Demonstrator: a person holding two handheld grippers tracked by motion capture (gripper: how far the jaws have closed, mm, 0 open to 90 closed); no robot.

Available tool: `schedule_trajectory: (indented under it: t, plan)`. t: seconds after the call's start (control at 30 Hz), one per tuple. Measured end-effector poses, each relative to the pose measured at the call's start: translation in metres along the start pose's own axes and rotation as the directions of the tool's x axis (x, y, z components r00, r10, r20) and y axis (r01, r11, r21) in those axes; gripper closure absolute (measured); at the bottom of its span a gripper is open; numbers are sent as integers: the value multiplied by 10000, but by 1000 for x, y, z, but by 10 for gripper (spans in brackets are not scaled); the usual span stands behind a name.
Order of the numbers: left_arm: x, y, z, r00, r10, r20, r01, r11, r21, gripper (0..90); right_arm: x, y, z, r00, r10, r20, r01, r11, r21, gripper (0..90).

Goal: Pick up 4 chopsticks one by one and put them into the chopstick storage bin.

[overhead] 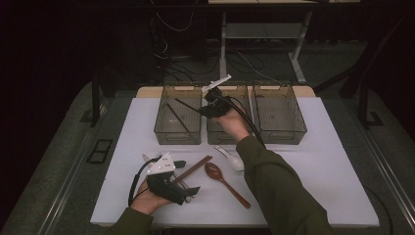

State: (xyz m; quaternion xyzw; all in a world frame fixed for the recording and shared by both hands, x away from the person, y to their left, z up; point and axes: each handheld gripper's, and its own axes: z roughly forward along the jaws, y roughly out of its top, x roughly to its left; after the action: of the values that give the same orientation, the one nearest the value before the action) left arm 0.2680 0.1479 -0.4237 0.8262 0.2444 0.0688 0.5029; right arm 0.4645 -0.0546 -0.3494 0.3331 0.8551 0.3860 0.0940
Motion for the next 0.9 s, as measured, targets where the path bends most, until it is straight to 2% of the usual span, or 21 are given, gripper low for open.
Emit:
schedule_trajectory:
  t: [0.27,0.53,0.7,0.77,0.9]
  plan:
    - [0,0,-2,10000,-25,10,25,10000,-61,0,1,20,22,9997,134,180,-138,9997,218,858]
    - [1,0,-2,9999,-98,59,99,9999,-141,0,0,32,46,9989,263,398,-284,9982,522,857]
    - [0,1,-2,9999,-103,90,104,9998,-159,0,4,39,60,9983,312,491,-348,9966,751,857]
    - [1,1,-2,9999,-89,113,91,9998,-186,0,7,41,65,9969,464,637,-519,9948,873,857]
    - [1,1,-1,9999,-56,138,59,9999,-158,0,12,45,73,9973,387,623,-449,9939,1011,855]
